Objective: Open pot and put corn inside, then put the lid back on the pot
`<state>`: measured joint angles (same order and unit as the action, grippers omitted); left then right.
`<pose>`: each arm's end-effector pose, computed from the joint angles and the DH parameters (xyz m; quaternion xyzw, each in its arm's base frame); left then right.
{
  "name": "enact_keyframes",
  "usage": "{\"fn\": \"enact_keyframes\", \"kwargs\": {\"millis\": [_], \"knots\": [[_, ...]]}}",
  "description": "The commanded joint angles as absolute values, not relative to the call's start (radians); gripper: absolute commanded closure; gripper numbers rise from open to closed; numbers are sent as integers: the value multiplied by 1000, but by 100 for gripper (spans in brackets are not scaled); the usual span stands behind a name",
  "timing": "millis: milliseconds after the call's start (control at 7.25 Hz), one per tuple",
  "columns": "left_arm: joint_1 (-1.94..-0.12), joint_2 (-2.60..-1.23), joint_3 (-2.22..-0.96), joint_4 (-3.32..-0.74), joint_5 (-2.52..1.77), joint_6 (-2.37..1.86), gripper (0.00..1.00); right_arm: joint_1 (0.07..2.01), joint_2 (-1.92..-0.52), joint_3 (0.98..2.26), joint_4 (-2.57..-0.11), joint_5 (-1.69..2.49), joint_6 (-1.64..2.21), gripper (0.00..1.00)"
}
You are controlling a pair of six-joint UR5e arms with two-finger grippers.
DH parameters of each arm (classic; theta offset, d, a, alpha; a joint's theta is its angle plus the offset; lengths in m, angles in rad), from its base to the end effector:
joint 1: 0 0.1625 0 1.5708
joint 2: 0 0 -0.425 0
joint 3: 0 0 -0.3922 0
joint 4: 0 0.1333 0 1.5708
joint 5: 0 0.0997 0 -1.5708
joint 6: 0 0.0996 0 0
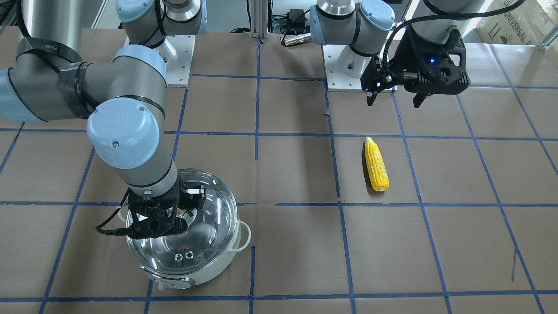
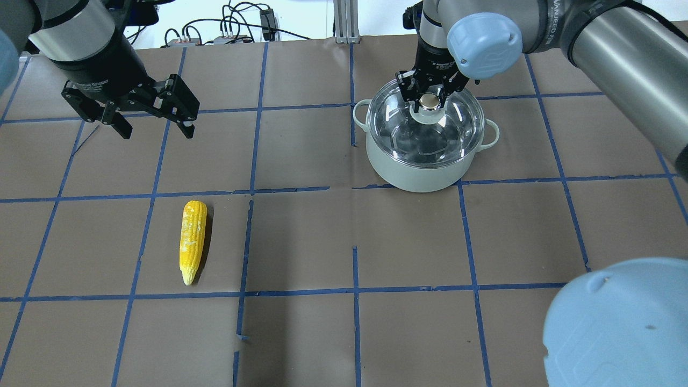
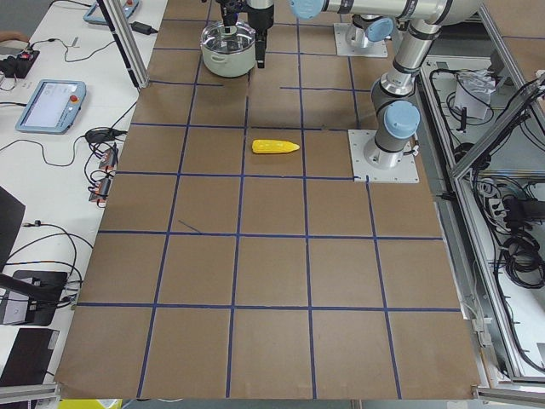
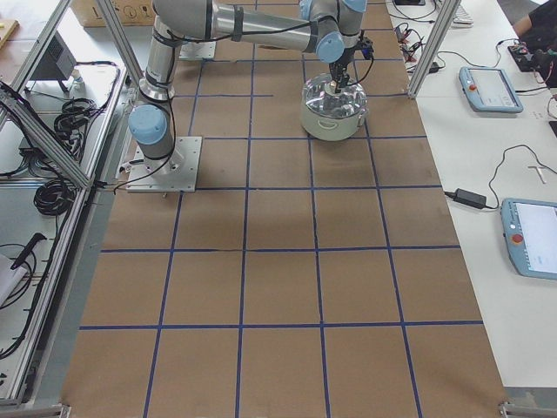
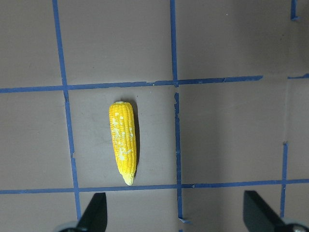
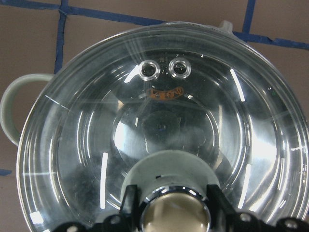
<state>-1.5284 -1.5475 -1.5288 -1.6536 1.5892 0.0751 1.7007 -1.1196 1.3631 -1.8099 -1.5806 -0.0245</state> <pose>-0.1110 -0.4845 0.5117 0.0164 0.9998 0.0093 0.0087 0.2174 -0.6425 0.3504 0.0771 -0.9970 -0.0019 0.0050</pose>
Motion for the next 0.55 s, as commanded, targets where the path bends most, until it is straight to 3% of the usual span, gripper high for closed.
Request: {"fn": "enact_keyframes", "kwargs": {"millis": [0, 414], "knots": [[-1528, -1546, -1526, -1654, 1588, 74, 0, 1698, -1127, 1335, -1751, -1586, -26, 72], [-1526, -1545, -1528, -1654, 1589, 74, 0, 1687, -1243, 1238, -1523, -1588, -37, 76]]}}
